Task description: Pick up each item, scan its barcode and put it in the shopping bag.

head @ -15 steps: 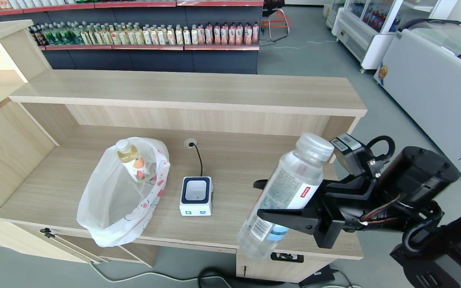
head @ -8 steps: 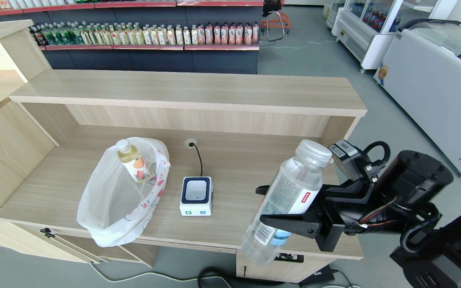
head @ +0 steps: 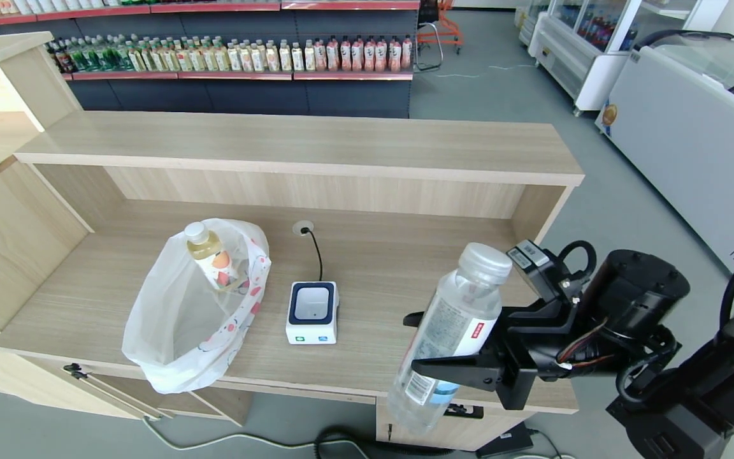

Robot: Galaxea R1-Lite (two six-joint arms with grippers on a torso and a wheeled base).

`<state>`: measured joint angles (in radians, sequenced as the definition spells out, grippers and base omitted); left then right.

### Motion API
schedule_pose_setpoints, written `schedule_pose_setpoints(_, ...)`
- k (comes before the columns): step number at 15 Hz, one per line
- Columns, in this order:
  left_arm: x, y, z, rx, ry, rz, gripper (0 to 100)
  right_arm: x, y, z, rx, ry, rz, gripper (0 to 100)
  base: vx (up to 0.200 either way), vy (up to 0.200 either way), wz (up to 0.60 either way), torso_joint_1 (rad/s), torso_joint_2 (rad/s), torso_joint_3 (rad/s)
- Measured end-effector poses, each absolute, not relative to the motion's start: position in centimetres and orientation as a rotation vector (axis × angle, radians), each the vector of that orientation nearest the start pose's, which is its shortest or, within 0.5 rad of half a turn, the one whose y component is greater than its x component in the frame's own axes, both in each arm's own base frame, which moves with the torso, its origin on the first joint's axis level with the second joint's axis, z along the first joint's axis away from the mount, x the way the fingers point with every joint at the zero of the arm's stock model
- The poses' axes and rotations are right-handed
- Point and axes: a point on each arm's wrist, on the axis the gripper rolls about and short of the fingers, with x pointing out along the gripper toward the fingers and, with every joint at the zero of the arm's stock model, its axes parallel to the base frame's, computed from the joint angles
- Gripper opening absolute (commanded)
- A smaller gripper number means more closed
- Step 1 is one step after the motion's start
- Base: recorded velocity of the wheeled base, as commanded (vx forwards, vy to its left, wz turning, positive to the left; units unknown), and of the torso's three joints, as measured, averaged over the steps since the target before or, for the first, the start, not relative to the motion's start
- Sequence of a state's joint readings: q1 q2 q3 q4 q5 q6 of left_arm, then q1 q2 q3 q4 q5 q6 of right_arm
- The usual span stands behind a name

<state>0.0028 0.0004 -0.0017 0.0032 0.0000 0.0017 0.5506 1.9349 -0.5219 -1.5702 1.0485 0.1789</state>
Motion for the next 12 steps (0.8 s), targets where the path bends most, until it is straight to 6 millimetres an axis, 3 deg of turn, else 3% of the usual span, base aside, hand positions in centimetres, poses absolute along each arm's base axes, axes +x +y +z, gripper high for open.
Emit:
schedule_pose_setpoints(4, -2.29, -0.01, 7.56, 0.002, 0.002, 0.003, 100, 24.75, 17.93, 13.01, 0.098, -0.017, 1.627, 0, 0.0, 0.0, 0.0, 0.0, 0.0, 0.0)
schedule_pose_setpoints(12, -2.29, -0.01, 7.56, 0.002, 0.002, 0.003, 100, 25.23, 17.37, 12.86, 0.096, -0.013, 1.62, 0, 0.0, 0.0, 0.0, 0.0, 0.0, 0.0)
